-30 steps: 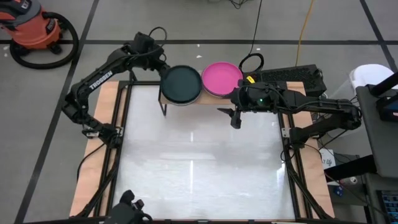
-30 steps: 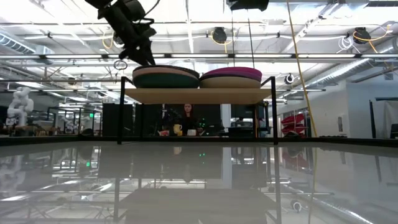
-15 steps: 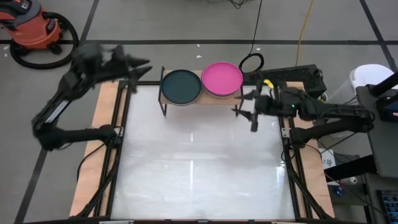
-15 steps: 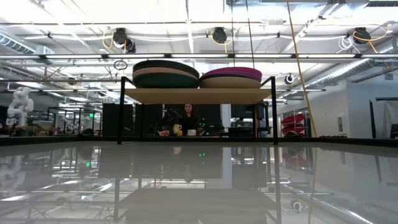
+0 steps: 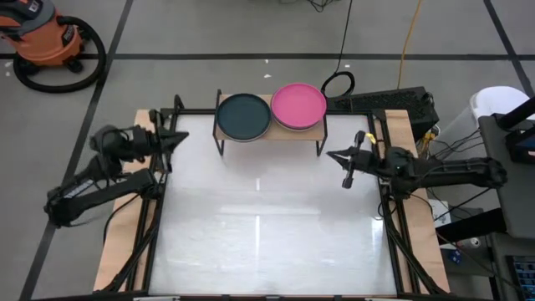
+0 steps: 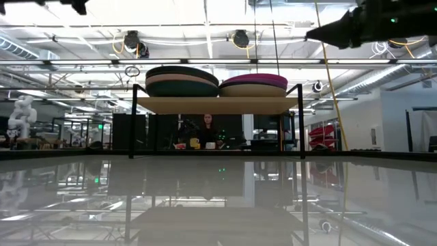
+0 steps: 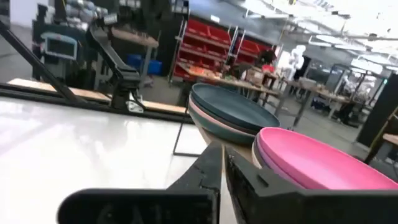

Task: Place and stack plates onto a shelf
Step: Return to Home Position

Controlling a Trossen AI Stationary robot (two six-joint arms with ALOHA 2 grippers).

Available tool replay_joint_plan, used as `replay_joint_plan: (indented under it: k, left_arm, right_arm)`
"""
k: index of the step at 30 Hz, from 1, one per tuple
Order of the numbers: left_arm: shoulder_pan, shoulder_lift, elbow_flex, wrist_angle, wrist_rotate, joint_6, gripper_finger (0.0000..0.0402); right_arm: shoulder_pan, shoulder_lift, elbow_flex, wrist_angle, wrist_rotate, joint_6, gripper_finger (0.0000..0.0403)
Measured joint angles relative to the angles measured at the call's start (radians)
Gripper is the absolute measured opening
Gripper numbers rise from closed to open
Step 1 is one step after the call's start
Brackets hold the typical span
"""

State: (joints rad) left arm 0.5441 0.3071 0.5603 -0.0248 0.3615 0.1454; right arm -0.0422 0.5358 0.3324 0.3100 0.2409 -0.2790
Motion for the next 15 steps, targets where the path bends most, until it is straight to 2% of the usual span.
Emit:
replay_joint_plan:
  k: [6, 13, 15]
  left_arm:
    - [-0.002, -0.134, -0.159, 0.027, 0.015, -0.024, 0.0005]
    - [-0.002, -0.301, -0.280, 0.027, 0.015, -0.027, 0.0004]
    - [-0.002, -0.303, -0.298, 0.033, 0.024, -0.030, 0.0004]
  right_arm:
    - [0.005, -0.143, -0.097, -0.005, -0.005, 0.000, 0.0001]
    - [0.005, -0.288, -0.139, -0.099, -0.008, 0.004, 0.0000]
    - [0.005, -0.310, -0.148, -0.114, -0.010, 0.005, 0.0000]
